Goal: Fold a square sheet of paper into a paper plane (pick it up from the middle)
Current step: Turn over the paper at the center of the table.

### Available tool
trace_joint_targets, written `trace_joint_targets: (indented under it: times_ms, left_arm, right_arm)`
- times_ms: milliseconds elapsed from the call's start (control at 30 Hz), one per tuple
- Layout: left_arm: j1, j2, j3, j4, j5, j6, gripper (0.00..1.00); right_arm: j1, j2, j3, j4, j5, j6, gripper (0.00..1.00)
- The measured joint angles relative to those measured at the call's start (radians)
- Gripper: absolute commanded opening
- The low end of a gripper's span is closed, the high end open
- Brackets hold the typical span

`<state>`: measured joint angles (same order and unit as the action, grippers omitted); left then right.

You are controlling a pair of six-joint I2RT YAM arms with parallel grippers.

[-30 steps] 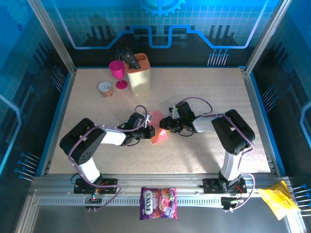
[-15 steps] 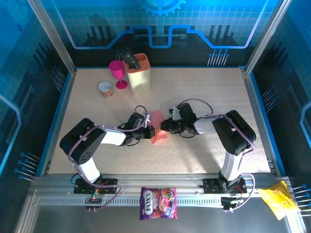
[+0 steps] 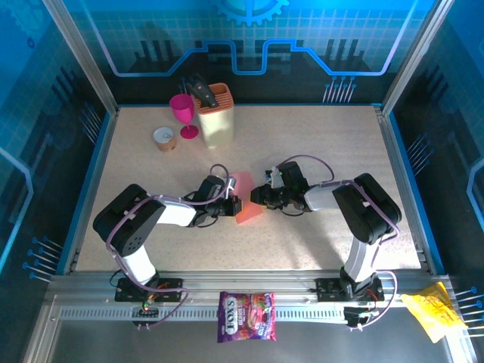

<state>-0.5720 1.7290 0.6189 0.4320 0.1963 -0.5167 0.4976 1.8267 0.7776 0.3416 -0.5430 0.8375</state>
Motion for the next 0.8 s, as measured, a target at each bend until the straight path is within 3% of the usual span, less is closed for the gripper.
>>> trace_joint_targets:
  times_ms: [200,367,600,700,800]
  left_arm:
    - [0.001,0.001,0.0,0.002,0.004,0.0,0.0]
    - [0.001,0.0,0.0,0.002,0.005,-0.001,0.0]
    - [0.001,-0.083,-0.052,-0.04,0.011,-0.024,0.0]
    - [0.001,-0.203,-0.1,-0.082,0.002,-0.048,0.0]
    - [0.001,-0.342,-0.132,-0.127,-0.021,-0.078,0.0]
  right_arm:
    - [0.0,0.042,0.042,-0.018,0.005,0.002,0.28]
    - [-0.002,0.06,0.056,-0.019,0.013,0.015,0.0]
    - [-0.014,-0.014,0.039,-0.081,0.033,0.009,0.0]
    - [-0.014,-0.169,0.038,-0.237,0.118,-0.038,0.0]
    - [0.011,-0.333,0.106,-0.48,0.287,-0.112,0.0]
